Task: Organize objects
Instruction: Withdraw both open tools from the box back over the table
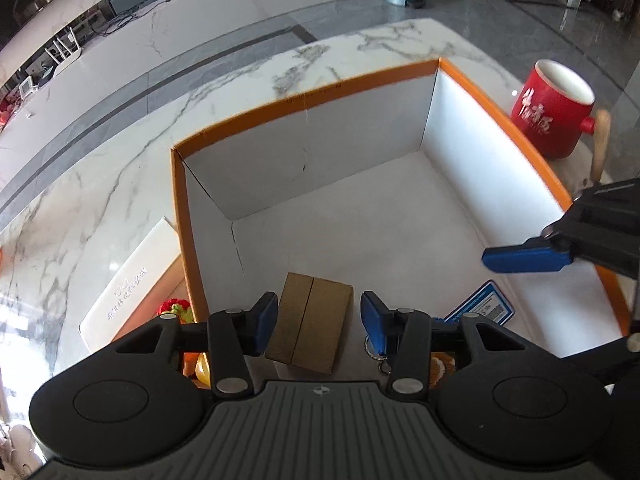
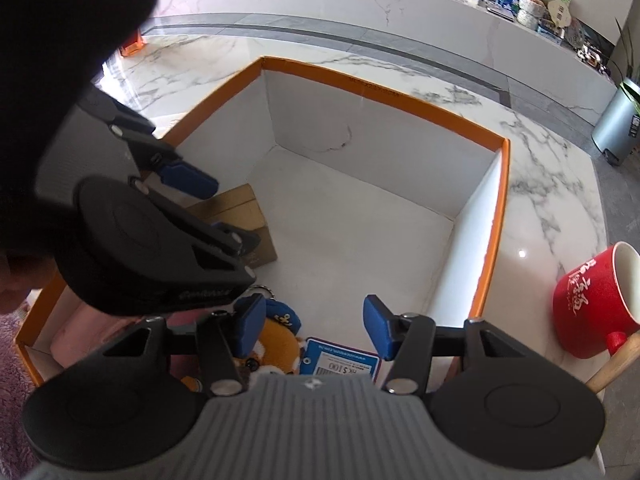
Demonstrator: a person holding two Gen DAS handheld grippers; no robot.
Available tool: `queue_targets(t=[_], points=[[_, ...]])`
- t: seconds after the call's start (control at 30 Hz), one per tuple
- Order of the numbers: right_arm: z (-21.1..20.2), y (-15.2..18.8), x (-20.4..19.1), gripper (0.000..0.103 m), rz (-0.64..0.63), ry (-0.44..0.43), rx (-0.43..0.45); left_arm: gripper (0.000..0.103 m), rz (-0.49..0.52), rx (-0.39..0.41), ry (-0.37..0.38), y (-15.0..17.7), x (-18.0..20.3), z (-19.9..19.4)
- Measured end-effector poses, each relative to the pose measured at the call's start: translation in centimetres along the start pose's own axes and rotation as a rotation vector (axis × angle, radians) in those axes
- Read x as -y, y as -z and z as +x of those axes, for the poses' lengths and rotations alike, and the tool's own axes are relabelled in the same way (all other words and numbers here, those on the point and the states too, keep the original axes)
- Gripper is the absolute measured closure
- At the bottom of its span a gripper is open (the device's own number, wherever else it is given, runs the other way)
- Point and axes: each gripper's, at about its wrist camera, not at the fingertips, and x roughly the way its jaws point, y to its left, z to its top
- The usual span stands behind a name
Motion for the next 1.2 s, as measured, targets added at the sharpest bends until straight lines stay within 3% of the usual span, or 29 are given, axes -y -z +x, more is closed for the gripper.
queue_targets(t=[0.1, 0.2, 0.43, 0.67, 1.03, 1.2], points=[[-0.1, -0.3, -0.4, 0.051, -0.026, -0.028, 0.013, 0.049, -0.039, 0.077, 0.042, 0.2, -1.5, -2.5], [0.7, -1.0, -0.6, 0.067, -0.020, -0.026, 0.000, 0.050, -0.080, 0.128, 0.040, 0.5, -3.1, -4.4], [3.9, -3.0, -2.0, 0.086, -0.094, 0.058, -0.017, 0.069, -0.161, 0.148, 0.042, 0.9, -6.0, -4.7], [6.4, -4.6, -3.1, 0.092, -0.145, 0.060, -0.035, 0.072, -0.242, 0.156, 0.096, 2.3, -8.6, -4.3], [8.1, -5.7, -5.1, 0.102, -0.151, -0.004, -0.046, 0.072, -0.293, 0.176, 0.127, 4.3, -10.8, -4.3], [8.3, -5.7, -5.7, 0.102, -0.178, 0.016, -0.064, 0.072, -0.313, 0.184, 0.132, 5.0, -11.3, -4.6]])
